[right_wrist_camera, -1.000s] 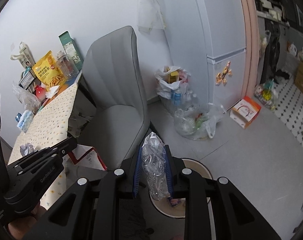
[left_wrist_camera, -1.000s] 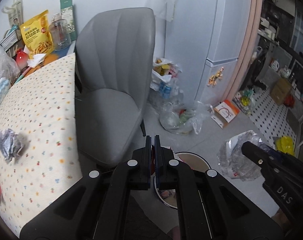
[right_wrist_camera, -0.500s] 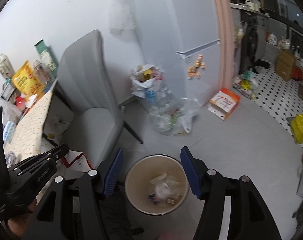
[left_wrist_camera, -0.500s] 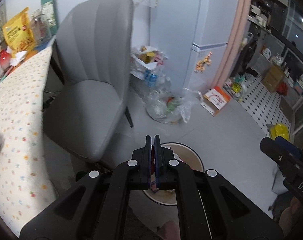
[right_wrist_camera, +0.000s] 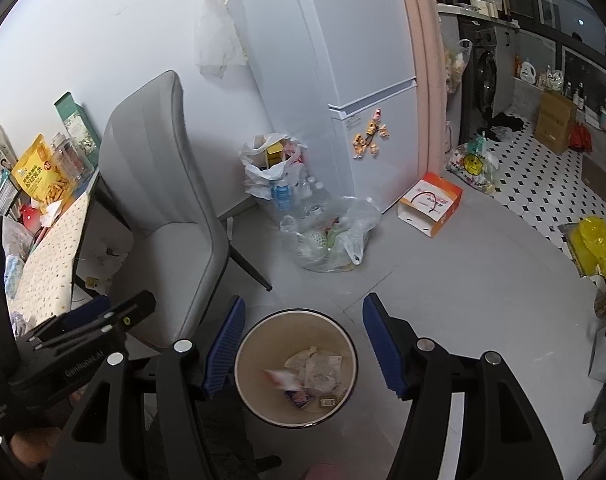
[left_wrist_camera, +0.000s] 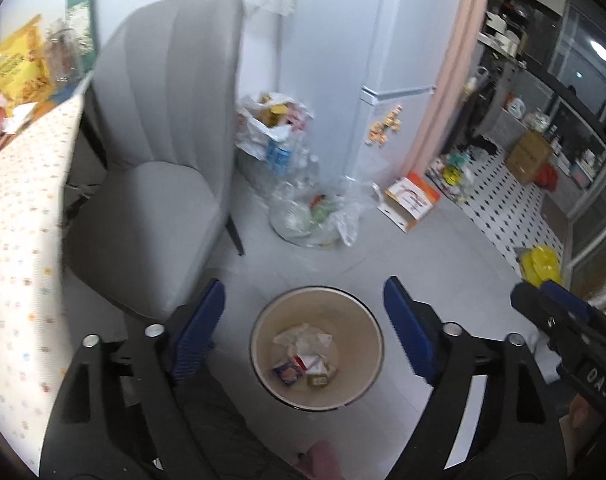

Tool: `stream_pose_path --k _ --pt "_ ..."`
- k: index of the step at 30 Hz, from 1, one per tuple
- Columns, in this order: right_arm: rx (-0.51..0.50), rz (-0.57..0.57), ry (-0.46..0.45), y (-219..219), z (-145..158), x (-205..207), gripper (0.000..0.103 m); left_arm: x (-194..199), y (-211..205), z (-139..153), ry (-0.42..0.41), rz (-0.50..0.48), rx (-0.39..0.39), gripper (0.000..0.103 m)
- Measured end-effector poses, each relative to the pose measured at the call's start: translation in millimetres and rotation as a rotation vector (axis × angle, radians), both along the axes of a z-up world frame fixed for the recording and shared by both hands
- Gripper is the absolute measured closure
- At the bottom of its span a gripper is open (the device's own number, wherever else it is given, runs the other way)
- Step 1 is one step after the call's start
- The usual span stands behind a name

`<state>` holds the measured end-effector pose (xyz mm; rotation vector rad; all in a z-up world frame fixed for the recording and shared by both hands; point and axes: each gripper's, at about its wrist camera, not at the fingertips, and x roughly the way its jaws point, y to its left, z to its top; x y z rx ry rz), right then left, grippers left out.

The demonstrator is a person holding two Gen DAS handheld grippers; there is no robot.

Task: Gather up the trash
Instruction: 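Move both open tools back over the table toward the crumpled foil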

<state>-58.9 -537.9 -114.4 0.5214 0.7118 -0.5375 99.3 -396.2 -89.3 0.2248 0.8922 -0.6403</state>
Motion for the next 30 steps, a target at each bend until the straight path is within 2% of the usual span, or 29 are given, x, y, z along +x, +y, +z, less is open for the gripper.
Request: stream_pose_path --k 3,4,8,12,23,30 --pt "-0.021 0.023 -0.021 11.5 7.6 4.3 0.021 2.7 22.9 15.1 -0.049 0.047 -0.013 0.006" --pt "-0.026 0.031 -0.026 15.2 9.9 6.5 0.017 3.9 27.7 18.2 -0.057 0.058 -0.017 0.006" --pt "-0.024 0.069 -0.035 31.1 18.4 18.4 0.016 12.8 58.0 29.3 -0.065 0.116 -0.029 0.006" --pt "-0.06 0.117 -0.058 58.1 34.0 29.8 0.008 16.6 92.2 39.7 -0.087 0.173 -0.043 0.006" --pt "-0.112 0.251 -0.077 138.2 64.4 63.5 0.008 27.8 193.5 57.4 -0.12 0.329 -0.082 0.006" --pt "-0.133 0.339 -0.068 187.2 71.5 84.5 0.008 34.6 262.8 60.7 -0.123 0.447 -0.109 0.006"
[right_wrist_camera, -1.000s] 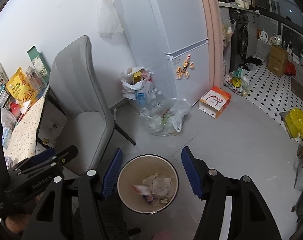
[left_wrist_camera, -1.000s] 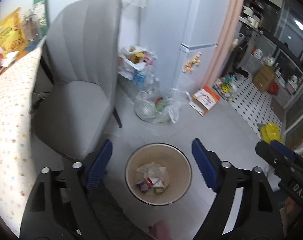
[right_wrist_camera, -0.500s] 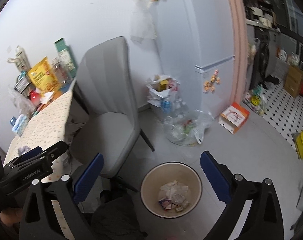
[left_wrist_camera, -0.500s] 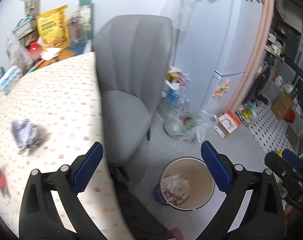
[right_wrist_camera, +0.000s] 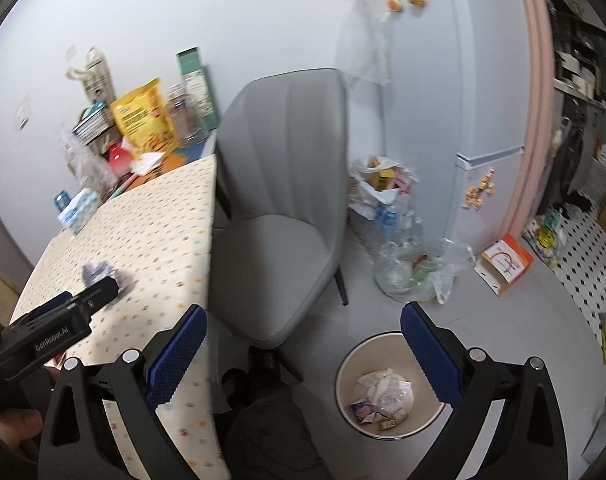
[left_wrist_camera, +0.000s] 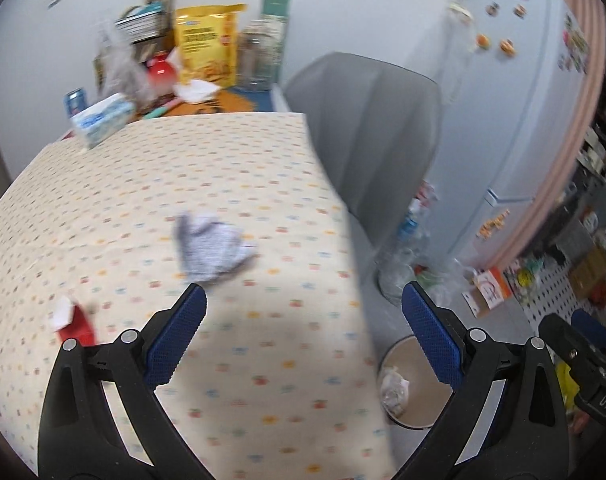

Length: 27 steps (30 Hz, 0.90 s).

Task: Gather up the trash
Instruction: 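Move both open tools back over the table toward the crumpled foil, then grasp the red-white paper carton with the left tool while the right tool grasps the crumpled printed paper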

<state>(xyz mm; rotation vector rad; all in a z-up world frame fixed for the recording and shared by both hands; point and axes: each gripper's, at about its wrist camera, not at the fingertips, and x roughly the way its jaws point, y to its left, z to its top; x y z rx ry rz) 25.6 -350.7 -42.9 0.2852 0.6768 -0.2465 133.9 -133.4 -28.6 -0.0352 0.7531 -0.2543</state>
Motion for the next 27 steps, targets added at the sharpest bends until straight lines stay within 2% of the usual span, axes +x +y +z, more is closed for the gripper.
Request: stream_pose_path --k 15,27 --pt "-0.049 0.17 0.005 100.3 11.2 38.6 0.008 1.6 124.8 -8.2 0.024 0.223 -0.053 0.006" --pt "-0.086 0.243 0.031 158.8 8.6 56.8 0.008 4.5 198.0 -20.8 0.052 0.336 -0.101 0.006"
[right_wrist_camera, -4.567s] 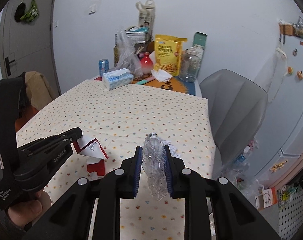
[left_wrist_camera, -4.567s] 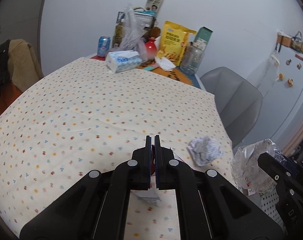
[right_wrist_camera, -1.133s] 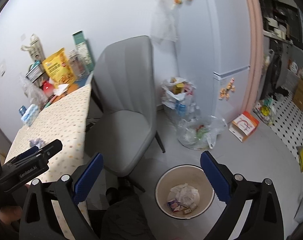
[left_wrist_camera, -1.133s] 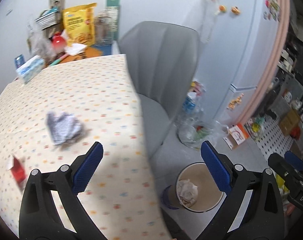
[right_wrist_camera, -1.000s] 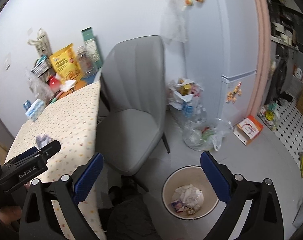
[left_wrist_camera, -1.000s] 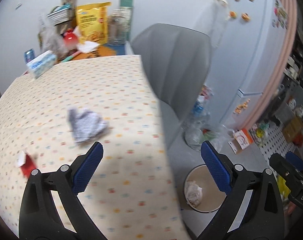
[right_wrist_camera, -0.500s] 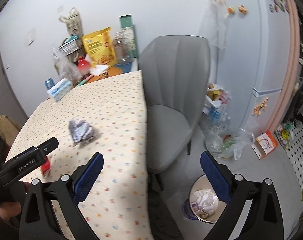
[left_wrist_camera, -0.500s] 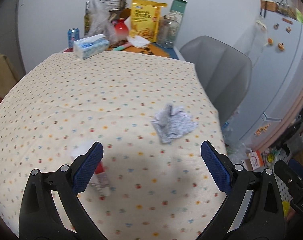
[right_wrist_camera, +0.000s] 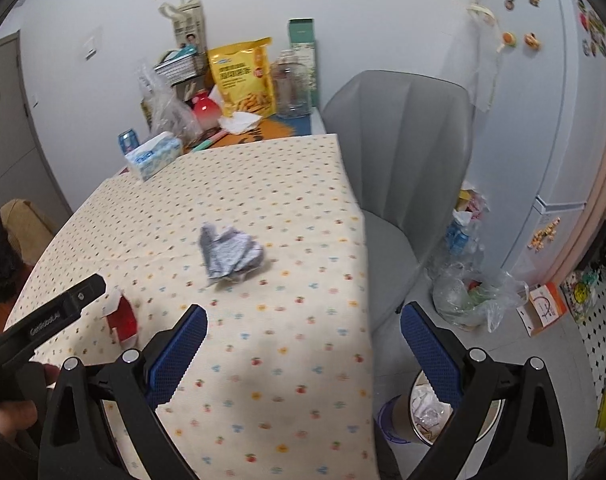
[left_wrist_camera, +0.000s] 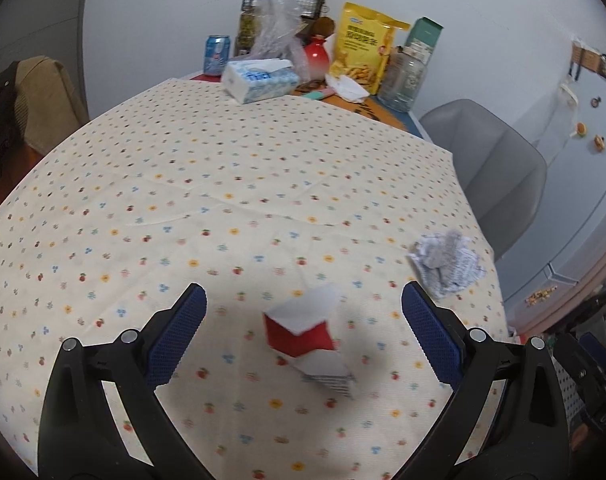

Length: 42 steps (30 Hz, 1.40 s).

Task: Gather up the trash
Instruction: 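Grasp the red-white paper carton with the left tool while the right tool grasps the crumpled printed paper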

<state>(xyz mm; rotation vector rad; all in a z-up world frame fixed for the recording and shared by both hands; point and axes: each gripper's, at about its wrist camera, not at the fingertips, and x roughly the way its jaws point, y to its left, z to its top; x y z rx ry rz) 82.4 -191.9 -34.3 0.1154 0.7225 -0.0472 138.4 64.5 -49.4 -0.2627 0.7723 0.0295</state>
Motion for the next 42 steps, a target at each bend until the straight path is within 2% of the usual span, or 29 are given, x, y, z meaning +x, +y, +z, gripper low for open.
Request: stream_pose_path --k 5,10,17,18,23,24,27,32,38,42 --pt "-0.003 0.019 0.028 9.8 -10.6 6.7 0.008 5.6 16.2 -12.5 0.035 0.052 -0.02 0.006" --pt "-0.002 0.013 0.036 4.7 -14.0 10.2 0.008 13.0 8.3 -24.4 0.065 0.033 -0.026 0.006" --pt "0.009 -0.008 0.053 -5.1 -22.6 15.6 0.008 25.0 -8.7 -35.4 0.086 0.02 0.004 0.006" --pt "0.012 -0.014 0.055 -7.8 -23.9 16.5 0.008 27.4 -9.8 -36.9 0.089 0.021 0.002 0.008" --pt "0.02 -0.031 0.062 -14.0 -24.5 23.2 0.008 38.8 -13.6 -43.1 0.123 0.007 -0.018 0.037" --pt "0.02 -0.031 0.063 -14.2 -23.6 24.2 0.008 40.6 -14.2 -43.7 0.13 0.003 -0.02 0.05" --pt "0.021 -0.032 0.054 -13.2 -16.8 28.8 0.008 46.5 -17.9 -37.5 0.131 -0.016 -0.015 0.05" --pt "0.02 -0.025 0.044 -9.4 -9.1 38.1 0.008 56.8 -24.0 -13.2 0.069 -0.035 0.008 0.05" --pt "0.021 0.0 0.064 1.7 -13.3 57.3 0.008 68.5 -18.4 -1.0 0.032 -0.027 0.007 0.05" --pt "0.033 0.019 0.093 10.1 -22.5 77.0 0.008 80.1 -11.5 -2.7 0.035 -0.011 0.007 0.05"
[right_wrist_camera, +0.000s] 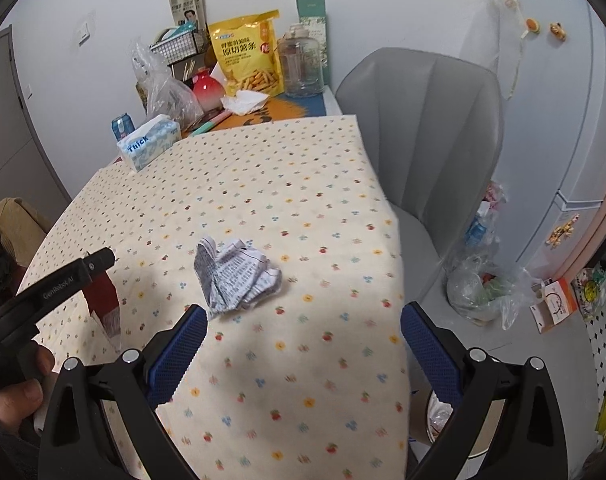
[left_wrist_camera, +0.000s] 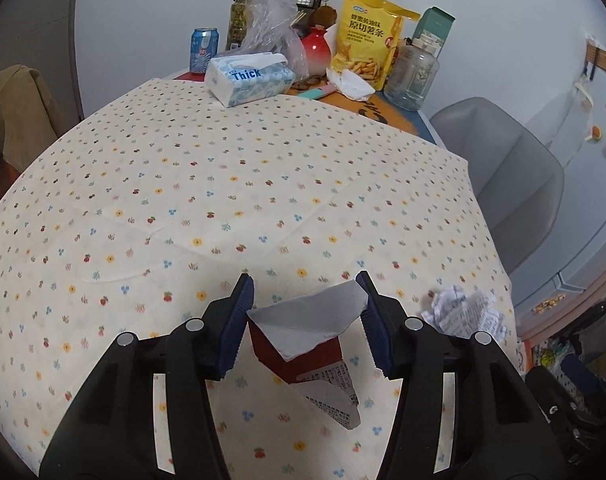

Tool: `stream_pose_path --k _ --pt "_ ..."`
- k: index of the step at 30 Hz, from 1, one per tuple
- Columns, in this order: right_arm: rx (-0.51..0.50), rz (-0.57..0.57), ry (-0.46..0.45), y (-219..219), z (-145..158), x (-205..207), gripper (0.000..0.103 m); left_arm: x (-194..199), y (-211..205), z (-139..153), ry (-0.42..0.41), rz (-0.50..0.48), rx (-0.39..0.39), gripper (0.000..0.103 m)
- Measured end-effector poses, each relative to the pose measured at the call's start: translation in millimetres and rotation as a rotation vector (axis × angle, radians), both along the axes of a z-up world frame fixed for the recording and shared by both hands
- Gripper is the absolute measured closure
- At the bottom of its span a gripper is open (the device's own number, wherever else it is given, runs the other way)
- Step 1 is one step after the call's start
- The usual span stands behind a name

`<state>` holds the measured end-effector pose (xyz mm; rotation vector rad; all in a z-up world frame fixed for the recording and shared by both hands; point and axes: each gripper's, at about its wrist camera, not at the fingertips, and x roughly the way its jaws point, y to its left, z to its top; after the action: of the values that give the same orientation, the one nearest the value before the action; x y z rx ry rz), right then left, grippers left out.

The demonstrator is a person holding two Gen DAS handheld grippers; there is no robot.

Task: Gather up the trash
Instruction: 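Grasp the red-white paper carton with the left tool while the right tool grasps the crumpled printed paper, then carry the carton and crumpled paper over the bin with both tools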

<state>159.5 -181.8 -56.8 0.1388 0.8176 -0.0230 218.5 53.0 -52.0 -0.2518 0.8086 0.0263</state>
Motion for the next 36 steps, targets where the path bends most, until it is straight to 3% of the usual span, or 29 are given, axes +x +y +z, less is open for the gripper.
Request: stream_pose_path --k 15,17,19,36 --pt "0.024 0.096 0.081 36.8 -31.8 62.6 0.01 42.4 17.0 -36.1 0.07 0.019 -0.021 0.05" --pt "0.02 0.102 0.088 38.6 -34.6 66.9 0.022 45.0 19.1 -40.5 0.079 0.018 -0.025 0.05" --pt "0.034 0.108 0.111 37.0 -38.8 70.6 0.059 45.9 20.2 -40.8 0.081 0.016 -0.026 0.05" --pt "0.009 0.051 -0.006 15.2 7.5 7.0 0.062 -0.3 -15.5 6.9 -0.036 -0.055 0.017 0.05"
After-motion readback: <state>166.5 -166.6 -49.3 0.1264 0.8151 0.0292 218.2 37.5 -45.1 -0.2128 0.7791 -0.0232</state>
